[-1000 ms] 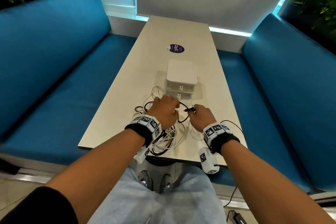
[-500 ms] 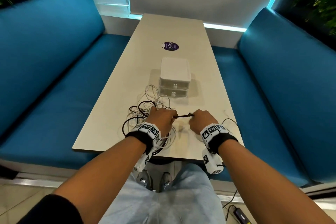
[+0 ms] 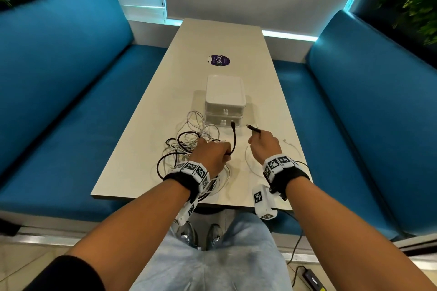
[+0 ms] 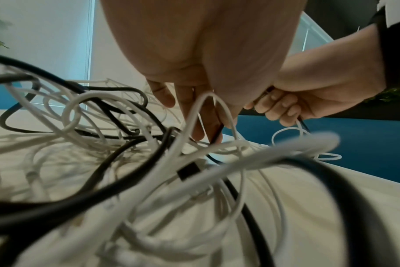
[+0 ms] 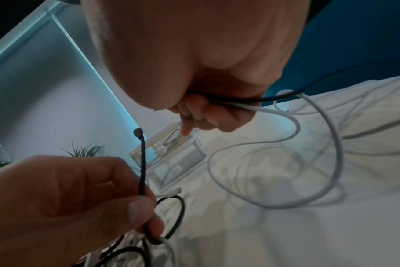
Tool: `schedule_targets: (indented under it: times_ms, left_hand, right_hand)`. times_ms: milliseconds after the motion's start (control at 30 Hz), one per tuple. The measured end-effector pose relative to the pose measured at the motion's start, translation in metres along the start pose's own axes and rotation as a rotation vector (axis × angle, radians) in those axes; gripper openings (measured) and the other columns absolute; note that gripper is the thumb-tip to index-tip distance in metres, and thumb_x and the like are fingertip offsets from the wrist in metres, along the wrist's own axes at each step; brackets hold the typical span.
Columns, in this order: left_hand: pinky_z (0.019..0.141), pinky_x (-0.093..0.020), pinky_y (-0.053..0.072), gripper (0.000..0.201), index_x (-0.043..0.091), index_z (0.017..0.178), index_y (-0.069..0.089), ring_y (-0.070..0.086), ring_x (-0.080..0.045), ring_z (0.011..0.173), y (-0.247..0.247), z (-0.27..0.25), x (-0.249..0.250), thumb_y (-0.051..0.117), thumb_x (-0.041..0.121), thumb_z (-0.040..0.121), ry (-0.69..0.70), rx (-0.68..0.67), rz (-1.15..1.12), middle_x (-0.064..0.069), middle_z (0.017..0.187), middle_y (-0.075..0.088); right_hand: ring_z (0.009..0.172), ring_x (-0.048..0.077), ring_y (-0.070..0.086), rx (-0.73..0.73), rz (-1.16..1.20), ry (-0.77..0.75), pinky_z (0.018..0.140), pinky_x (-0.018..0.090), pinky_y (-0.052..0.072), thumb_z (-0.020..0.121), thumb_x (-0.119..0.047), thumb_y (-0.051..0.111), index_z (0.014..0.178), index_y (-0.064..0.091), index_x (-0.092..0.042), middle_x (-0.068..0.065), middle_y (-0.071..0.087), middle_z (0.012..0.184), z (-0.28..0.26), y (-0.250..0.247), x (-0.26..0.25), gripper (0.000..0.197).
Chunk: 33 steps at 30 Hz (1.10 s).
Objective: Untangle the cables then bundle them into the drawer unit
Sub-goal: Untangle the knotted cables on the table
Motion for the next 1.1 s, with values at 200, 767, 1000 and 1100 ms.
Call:
schedule_targets:
  times_ms: [200,767,1000,1100]
  left_hand:
    - [0.097,-0.041,0.029,0.006,0.026,0.094,0.056,0.065,-0.02,0.085,0.001,-0.001,0.007,0.051,0.024,0.096,0.045,-0.012,0.04,0.004,0.088,0.071]
    - [0.101,-0.049,0.027,0.032,0.025,0.121,0.057,0.043,-0.028,0.12,0.018,-0.006,-0.017,0.032,0.035,0.105,0.072,-0.081,0.272,-0.001,0.127,0.055]
    - [0.102,-0.05,0.027,0.027,0.027,0.114,0.063,0.048,-0.028,0.113,0.017,-0.006,-0.011,0.04,0.031,0.101,0.086,-0.088,0.364,0.002,0.114,0.063]
    - [0.099,-0.05,0.027,0.023,0.028,0.111,0.064,0.049,-0.027,0.11,0.016,-0.006,-0.007,0.045,0.029,0.098,0.088,-0.1,0.384,0.004,0.109,0.064]
  right_hand:
    - [0.094,0.033,0.06,-0.145,0.069,-0.094,0.085,0.038,0.047,0.097,-0.03,0.043,0.098,0.07,-0.011,0.012,0.069,0.097,-0.015,0.015,-0.027,0.033]
    - [0.102,0.038,0.059,-0.052,-0.326,-0.074,0.071,0.033,0.038,0.103,-0.023,0.037,0.116,0.052,-0.006,0.02,0.064,0.112,0.007,-0.006,0.035,0.027]
    - [0.099,0.036,0.058,-0.177,-0.12,-0.286,0.08,0.037,0.042,0.102,-0.016,0.039,0.108,0.053,-0.005,0.017,0.062,0.109,-0.009,0.003,-0.001,0.018]
    - [0.083,0.025,0.062,-0.291,0.07,-0.317,0.084,0.041,0.049,0.1,-0.016,0.039,0.094,0.053,-0.016,0.006,0.067,0.09,-0.019,0.015,-0.018,0.015]
Point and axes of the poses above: each hand's wrist, its own z-axis towards the middle knuckle, its own y-axis out of the palm, x = y × z, the point moved 5 cm from there along z, towards the middle knuckle
